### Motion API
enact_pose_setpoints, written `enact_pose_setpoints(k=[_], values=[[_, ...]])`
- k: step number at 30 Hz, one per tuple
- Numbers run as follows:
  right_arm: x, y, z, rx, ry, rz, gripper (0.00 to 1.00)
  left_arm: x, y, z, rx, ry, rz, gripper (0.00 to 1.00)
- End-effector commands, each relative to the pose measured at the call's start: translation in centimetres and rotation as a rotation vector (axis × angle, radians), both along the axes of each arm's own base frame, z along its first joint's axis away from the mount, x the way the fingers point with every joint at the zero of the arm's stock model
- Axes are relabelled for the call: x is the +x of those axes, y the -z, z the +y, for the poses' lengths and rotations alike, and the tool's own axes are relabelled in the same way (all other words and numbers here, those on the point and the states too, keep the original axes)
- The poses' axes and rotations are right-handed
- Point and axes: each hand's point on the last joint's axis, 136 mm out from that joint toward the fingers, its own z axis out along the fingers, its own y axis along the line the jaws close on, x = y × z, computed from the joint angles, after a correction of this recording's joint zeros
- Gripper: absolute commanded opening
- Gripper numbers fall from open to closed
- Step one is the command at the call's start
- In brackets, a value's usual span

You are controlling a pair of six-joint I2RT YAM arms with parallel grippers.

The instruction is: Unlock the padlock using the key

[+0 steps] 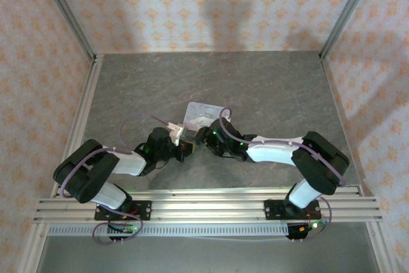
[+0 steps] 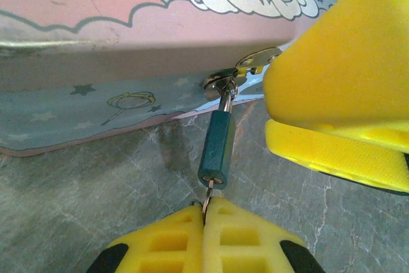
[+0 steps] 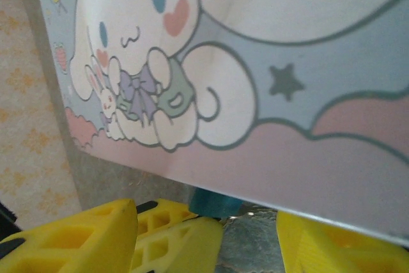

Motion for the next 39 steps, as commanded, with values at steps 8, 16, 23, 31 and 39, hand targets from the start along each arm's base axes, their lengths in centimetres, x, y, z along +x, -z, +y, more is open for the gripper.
enact_pose_setpoints(k=[8, 16, 23, 31, 39], values=[[0.2, 1.1, 0.1, -0.047, 0.042, -0.014, 0.59, -0.4, -0.5, -0.1, -0.022, -0.014, 0.021, 0.0], [0.8, 1.3, 1.1, -0.015, 0.052, -0.016, 0.59, -0.6, -0.8, -0.3, -0.041, -0.007, 0.034, 0.0], [0.9, 1.0, 1.6, 0.005, 0.051, -0.018, 0.58, -0.7, -0.8, -0.4, -0.042, -0.002, 0.046, 0.0], [0.6, 0.4, 2.5, 0.013, 0.026, -0.024, 0.57, -0.6, -0.4, -0.6, -0.04, 0.003, 0.061, 0.0], [0.3, 0.6, 2.7, -0.034, 0.012, -0.026, 0.53, -0.7, -0.6, -0.5, -0.042, -0.001, 0.056, 0.0]])
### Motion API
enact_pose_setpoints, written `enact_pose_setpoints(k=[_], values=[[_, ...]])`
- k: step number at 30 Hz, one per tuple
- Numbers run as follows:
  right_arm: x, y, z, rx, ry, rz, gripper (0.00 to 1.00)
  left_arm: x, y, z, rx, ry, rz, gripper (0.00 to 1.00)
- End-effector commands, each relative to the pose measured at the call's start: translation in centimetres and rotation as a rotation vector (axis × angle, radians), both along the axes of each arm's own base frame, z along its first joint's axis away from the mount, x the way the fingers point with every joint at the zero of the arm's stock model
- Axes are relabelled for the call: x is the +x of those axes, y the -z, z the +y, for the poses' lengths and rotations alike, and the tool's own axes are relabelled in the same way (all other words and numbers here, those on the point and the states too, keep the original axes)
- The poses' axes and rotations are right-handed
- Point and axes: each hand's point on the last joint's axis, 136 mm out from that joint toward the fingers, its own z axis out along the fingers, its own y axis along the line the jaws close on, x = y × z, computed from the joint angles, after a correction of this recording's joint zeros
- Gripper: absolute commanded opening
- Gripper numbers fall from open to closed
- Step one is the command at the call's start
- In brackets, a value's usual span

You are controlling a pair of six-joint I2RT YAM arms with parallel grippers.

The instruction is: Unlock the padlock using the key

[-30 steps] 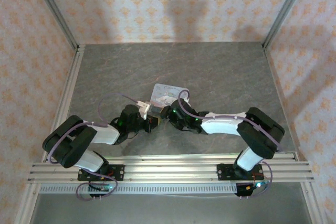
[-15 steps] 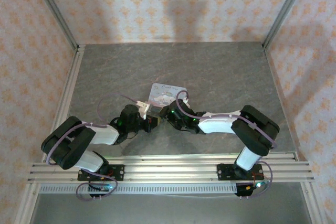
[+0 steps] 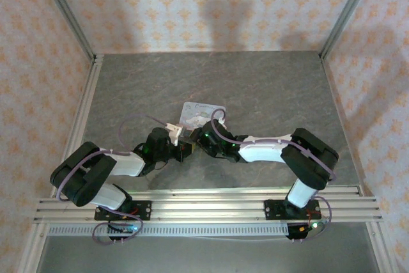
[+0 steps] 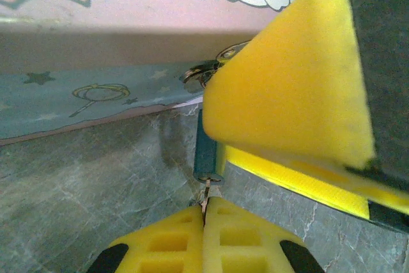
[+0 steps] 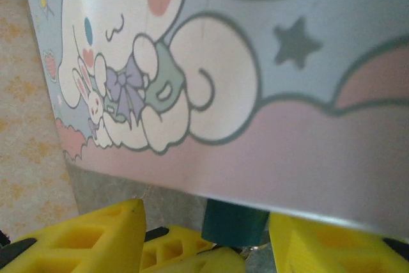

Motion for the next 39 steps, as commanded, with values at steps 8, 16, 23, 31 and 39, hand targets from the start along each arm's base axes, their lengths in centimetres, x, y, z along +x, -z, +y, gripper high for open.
enact_pose_setpoints(k=[8, 16, 23, 31, 39], values=[[-0.2, 0.9, 0.3, -0.092, -0.019, -0.007, 0.53, -0.2, -0.8, -0.8, -0.025, 0.029, -0.011, 0.0], [0.1, 1.2, -0.3, -0.133, 0.0, -0.014, 0.5, -0.4, -0.7, -0.7, -0.022, 0.036, -0.011, 0.0], [0.4, 1.6, -0.6, -0.164, 0.01, -0.023, 0.44, -0.4, -0.8, -0.7, -0.023, 0.036, -0.013, 0.0], [0.7, 1.8, -0.2, -0.166, 0.012, -0.022, 0.41, -0.6, -0.9, -0.7, -0.027, 0.044, -0.014, 0.0], [0.9, 1.6, 0.0, -0.173, 0.005, -0.032, 0.16, -0.9, -0.8, -0.6, -0.018, 0.053, -0.015, 0.0]])
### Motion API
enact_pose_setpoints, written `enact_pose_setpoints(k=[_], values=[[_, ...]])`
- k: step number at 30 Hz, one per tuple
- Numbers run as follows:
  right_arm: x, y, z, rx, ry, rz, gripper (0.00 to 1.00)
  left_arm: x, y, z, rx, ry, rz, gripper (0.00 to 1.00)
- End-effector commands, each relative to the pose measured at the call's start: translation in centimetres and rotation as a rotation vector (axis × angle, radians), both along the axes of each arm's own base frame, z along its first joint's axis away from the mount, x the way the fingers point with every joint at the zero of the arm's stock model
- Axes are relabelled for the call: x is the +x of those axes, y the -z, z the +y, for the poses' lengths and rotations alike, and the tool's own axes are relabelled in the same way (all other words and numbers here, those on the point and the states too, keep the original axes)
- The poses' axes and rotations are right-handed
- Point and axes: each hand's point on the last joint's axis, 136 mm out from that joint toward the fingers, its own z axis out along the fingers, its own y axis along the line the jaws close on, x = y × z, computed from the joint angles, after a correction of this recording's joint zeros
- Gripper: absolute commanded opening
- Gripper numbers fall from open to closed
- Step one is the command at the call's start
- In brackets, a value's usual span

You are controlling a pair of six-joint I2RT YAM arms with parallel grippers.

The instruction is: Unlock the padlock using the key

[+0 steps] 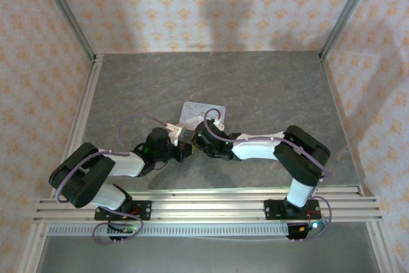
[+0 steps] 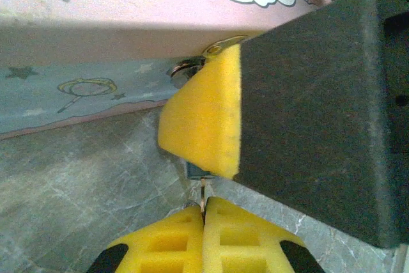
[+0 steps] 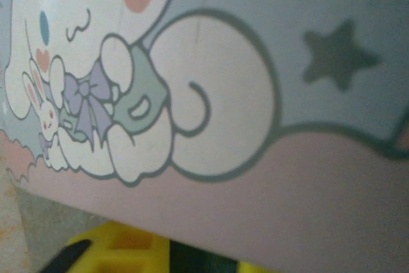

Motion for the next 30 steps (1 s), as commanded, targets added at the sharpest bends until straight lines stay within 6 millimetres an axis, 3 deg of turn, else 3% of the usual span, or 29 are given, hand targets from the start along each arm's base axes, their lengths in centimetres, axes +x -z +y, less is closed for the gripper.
enact_pose_setpoints(k=[1, 5, 19, 26, 30], values=[[0.4, -0.1, 0.0, -0.032, 0.003, -0.017, 0.12, -0.6, -0.5, -0.4, -0.005, 0.039, -0.02, 0.0], [0.5, -0.6, -0.2, -0.05, -0.002, -0.028, 0.0, -0.7, -0.4, -0.2, 0.015, 0.045, -0.029, 0.0], [0.3, -1.7, 0.2, -0.063, -0.039, -0.018, 0.0, -1.0, -0.4, 1.5, 0.232, 0.102, -0.146, 0.0], [0.2, -2.4, 0.3, -0.039, -0.058, 0.026, 0.0, -1.3, -1.0, 1.0, 0.374, 0.135, -0.281, 0.0], [-0.1, -1.8, 0.1, -0.029, -0.08, 0.071, 0.0, -1.2, -1.9, 0.8, 0.514, 0.154, -0.369, 0.0]])
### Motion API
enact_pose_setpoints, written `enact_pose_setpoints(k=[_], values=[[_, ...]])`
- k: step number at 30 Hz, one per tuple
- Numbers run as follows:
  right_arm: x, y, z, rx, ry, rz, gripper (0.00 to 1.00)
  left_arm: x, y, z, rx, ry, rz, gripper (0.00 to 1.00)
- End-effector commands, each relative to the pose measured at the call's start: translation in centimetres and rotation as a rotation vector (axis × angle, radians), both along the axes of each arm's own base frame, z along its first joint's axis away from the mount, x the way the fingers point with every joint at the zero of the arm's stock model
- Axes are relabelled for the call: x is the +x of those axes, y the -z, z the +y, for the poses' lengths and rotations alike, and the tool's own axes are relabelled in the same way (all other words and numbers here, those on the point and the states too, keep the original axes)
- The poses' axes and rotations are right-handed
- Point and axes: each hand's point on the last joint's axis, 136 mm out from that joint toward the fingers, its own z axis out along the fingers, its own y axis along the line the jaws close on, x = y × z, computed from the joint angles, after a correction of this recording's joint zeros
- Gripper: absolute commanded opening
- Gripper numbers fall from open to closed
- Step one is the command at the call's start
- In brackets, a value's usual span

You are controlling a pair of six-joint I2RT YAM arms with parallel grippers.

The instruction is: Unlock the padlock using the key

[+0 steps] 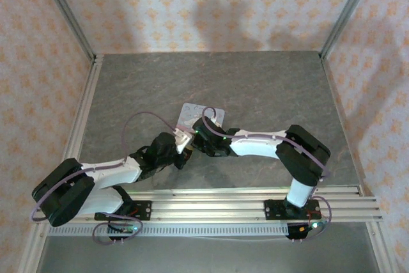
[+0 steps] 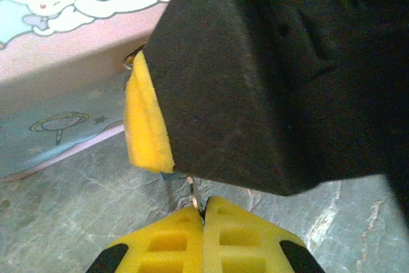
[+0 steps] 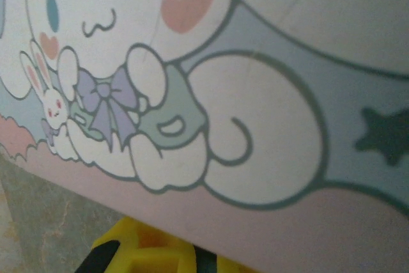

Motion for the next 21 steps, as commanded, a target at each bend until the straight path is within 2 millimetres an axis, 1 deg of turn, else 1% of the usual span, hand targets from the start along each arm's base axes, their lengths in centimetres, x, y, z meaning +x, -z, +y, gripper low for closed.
enact_pose_setpoints(k=[1, 4, 12, 15, 16, 17, 18, 19, 21], values=[[1.0, -1.0, -0.4, 0.024, 0.013, 0.002, 0.0, 0.6, -1.3, 0.3, 0.148, 0.023, -0.121, 0.0], [0.9, -0.6, -0.3, 0.066, 0.013, 0.031, 0.0, 0.3, -1.1, 0.3, 0.224, 0.04, -0.164, 0.0], [1.1, -1.9, -0.5, 0.076, -0.01, 0.022, 0.0, -0.6, -0.5, -0.8, 0.331, 0.075, -0.232, 0.0], [1.2, -2.1, -0.7, 0.074, -0.007, 0.009, 0.0, -0.5, -0.4, -1.0, 0.324, 0.063, -0.218, 0.0], [1.2, -2.3, -0.9, 0.065, -0.006, 0.004, 0.03, -0.6, -0.3, -1.1, 0.31, 0.059, -0.204, 0.0], [1.2, -2.4, -1.1, 0.055, -0.007, -0.001, 0.11, -0.6, -0.2, -1.2, 0.294, 0.052, -0.191, 0.0], [1.3, -2.7, -1.3, 0.048, -0.007, -0.009, 0.23, -0.6, 0.0, -1.2, 0.269, 0.038, -0.173, 0.0], [1.3, -2.9, -1.5, 0.039, -0.008, -0.017, 0.33, -0.6, 0.2, -1.2, 0.241, 0.02, -0.155, 0.0], [1.3, -3.5, -2.1, 0.017, -0.005, -0.038, 0.48, -0.6, 0.5, -1.0, 0.194, -0.009, -0.125, 0.0]])
